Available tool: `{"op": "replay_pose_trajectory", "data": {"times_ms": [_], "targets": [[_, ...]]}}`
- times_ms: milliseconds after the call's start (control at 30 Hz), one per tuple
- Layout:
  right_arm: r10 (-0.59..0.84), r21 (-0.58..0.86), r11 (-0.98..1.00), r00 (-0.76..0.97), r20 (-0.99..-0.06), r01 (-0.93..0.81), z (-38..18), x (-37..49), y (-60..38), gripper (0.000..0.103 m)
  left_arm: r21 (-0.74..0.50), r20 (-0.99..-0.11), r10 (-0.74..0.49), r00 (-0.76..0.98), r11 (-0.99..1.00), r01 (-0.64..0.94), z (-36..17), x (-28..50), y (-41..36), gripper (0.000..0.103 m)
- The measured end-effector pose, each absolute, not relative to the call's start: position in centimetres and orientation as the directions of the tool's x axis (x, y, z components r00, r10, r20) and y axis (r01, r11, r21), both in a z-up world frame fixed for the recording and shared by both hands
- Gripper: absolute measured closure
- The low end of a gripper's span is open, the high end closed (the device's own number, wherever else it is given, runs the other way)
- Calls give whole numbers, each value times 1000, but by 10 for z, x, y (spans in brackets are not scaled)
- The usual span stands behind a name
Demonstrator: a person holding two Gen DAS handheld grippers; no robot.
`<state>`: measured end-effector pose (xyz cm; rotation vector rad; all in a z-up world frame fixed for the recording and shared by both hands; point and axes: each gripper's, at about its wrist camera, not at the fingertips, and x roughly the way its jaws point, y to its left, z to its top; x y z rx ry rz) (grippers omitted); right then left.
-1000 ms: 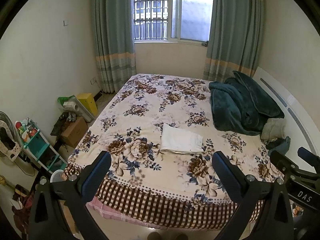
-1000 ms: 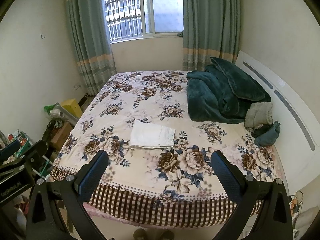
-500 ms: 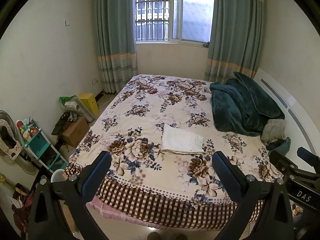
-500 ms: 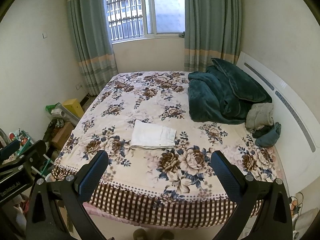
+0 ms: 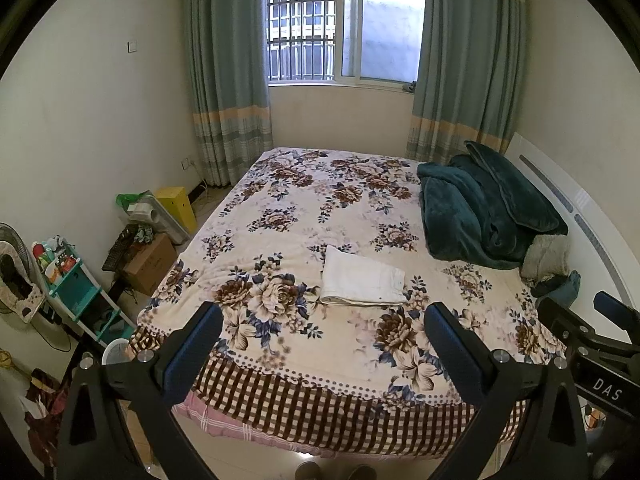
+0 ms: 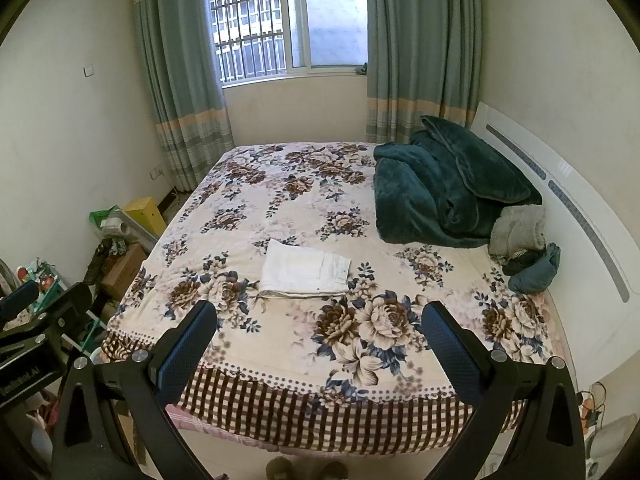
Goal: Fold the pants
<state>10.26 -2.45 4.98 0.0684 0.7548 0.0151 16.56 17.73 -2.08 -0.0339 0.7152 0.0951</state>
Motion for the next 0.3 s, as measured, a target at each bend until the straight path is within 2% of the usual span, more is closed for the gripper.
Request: {"op": "replay_pose_trajectory", "data": {"times_ms": [300], "targets": [[39,65,998,731,-681,7,49,102,-26,0,-4,-650,70,757,995,-96,-20,169,177,0]]}}
